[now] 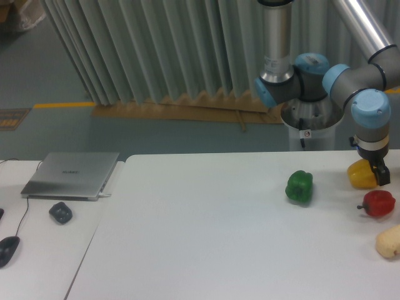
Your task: Place the yellow pepper in a basket
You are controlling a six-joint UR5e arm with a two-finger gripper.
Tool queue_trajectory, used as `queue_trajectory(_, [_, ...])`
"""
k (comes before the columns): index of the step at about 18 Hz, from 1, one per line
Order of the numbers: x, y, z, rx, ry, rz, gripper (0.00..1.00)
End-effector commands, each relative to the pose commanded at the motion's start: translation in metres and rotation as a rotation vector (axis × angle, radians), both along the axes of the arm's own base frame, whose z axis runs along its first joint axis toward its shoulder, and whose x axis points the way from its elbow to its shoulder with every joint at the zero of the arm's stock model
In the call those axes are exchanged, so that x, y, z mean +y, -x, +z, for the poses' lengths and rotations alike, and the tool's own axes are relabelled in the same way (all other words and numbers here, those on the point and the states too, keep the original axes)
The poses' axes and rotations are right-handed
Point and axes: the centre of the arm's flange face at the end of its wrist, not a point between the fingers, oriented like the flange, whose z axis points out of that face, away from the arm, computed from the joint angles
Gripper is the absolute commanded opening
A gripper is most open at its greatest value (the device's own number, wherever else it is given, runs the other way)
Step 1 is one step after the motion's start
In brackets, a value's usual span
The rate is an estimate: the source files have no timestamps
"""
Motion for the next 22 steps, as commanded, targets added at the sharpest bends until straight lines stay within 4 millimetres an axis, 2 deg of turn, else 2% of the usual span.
queue_trajectory(3, [0.005,-0.011,-0.013,0.039,0.097,-0.018,0.34])
queue_trajectory(4, [0.008,-0.013,-0.016,0.036,0.102,-0.021,0.34])
queue_trajectory(5, [0.010,-0.014,-0.016,0.038,0.101,-0.022,0.31])
queue_trajectory(7, [0.012,-0.014,-0.014,0.042,0.094,-0.015,0.15])
queue_trajectory(11, [0.013,-0.012,-0.007,0.054,0.087,-0.016,0.01])
queue_trajectory(18, [0.013,-0.009,-0.004,0.059,0.086,-0.012,0.00])
queue_trajectory(19, [0.013,-0.007,-0.002,0.062,0.083,-0.010,0.14])
queue_trajectory(20, [0.014,-0.006,-0.001,0.063,0.081,-0.011,0.99])
queue_trajectory(22, [0.016,-0.006,-0.003,0.069,0.083,0.000,1.00])
